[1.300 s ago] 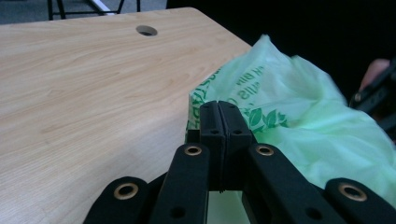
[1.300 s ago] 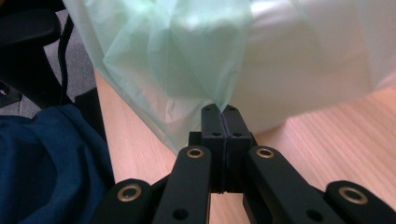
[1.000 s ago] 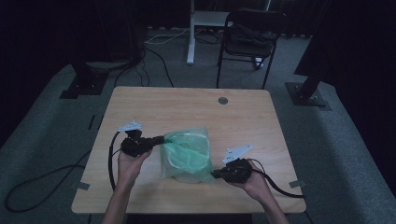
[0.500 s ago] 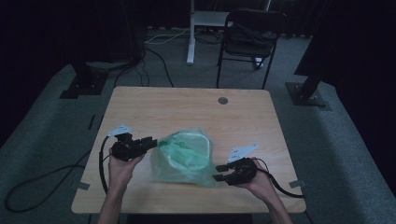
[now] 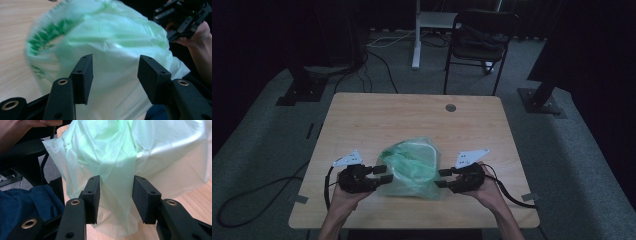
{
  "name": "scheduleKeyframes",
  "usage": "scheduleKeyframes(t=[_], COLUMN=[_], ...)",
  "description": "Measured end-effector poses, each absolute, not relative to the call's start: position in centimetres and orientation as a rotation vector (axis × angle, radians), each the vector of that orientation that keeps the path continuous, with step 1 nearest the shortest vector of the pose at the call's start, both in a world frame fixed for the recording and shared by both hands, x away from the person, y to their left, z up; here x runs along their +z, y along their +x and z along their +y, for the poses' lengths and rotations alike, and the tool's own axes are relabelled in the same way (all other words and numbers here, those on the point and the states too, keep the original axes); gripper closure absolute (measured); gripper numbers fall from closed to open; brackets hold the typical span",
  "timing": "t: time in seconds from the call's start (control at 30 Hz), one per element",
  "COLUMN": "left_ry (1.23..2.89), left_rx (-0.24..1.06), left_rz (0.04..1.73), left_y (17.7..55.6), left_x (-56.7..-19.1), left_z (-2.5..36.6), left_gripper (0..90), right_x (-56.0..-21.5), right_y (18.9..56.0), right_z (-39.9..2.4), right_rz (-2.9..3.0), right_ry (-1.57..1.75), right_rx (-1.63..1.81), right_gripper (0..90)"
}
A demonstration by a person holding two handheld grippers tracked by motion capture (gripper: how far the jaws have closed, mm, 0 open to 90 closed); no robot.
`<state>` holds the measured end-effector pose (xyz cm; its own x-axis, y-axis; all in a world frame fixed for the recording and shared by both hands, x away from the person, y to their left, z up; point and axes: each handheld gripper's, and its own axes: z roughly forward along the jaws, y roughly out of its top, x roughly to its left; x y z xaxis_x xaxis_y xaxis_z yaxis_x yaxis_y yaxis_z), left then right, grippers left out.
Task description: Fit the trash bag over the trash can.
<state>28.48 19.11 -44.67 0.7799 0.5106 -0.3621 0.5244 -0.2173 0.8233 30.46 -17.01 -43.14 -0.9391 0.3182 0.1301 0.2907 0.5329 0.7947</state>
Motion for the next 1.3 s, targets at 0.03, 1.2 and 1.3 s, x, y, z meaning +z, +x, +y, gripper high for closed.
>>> scheduleKeyframes(t=[0.03,1.2,1.3], left_ry=[1.872,1.98,1.938], left_rx=[-0.016,0.123,0.146], left_rz=[0.779,0.938,0.886], left_y=[28.4,26.6,26.2], left_x=[-44.7,-47.6,-45.8], left_z=[18.9,21.4,21.8], left_gripper=[45.9,61.4,57.2], right_x=[-43.2,-44.1,-42.9], right_y=[30.5,31.3,31.5], right_z=[-17.0,-20.4,-20.3], right_rz=[2.723,2.652,2.604], right_ry=[0.541,0.736,0.726], right_rx=[1.403,1.403,1.483], right_gripper=[57.9,64.4,58.9])
